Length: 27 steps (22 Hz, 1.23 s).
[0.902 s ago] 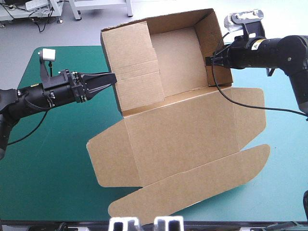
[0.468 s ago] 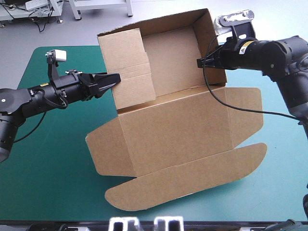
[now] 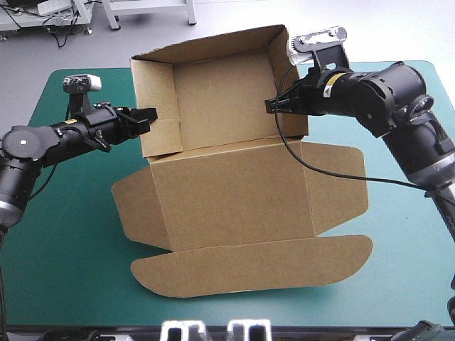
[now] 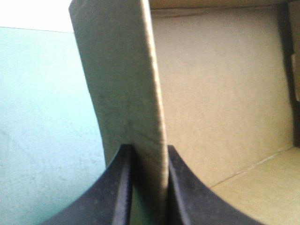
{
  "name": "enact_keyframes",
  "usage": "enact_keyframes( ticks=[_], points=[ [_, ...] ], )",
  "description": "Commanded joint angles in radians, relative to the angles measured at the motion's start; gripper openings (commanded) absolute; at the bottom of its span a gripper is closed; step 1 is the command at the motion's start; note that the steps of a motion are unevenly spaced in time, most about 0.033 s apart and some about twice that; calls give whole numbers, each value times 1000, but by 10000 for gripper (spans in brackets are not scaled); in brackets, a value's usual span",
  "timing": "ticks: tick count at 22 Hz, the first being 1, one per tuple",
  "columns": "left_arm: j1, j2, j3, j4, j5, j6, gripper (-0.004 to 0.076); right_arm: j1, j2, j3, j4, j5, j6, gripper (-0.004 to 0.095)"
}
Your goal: Fold the box
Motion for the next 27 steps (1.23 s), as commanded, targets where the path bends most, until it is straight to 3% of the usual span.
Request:
enact_keyframes(
  ticks=[1,4,6,11,16,23,27],
  points=[
    [-15,-31,-33,-60,42,16,-9,30,-33,-30,45,57,54,1],
    [-15,-33,-33,61,82,-73,-9,30,-14,-28,-71,189,82,2],
    [-22,-24,-33,180,104,-141,-9,24,19,-3,-81,194,85,1],
    [-99,51,-33,368,109,-244,-9,24,139,178,-12,8,111,-11],
    [-172,175,-33,446,93,-289,-9,24,254,184,77,-112,112,-17],
    [-200,333,-33,500,49,-319,-9,-29,355,184,194,-183,118,-17],
    [-200,363,-35,506,75,-319,-9,-33,356,183,177,-177,13,-11]
  ],
)
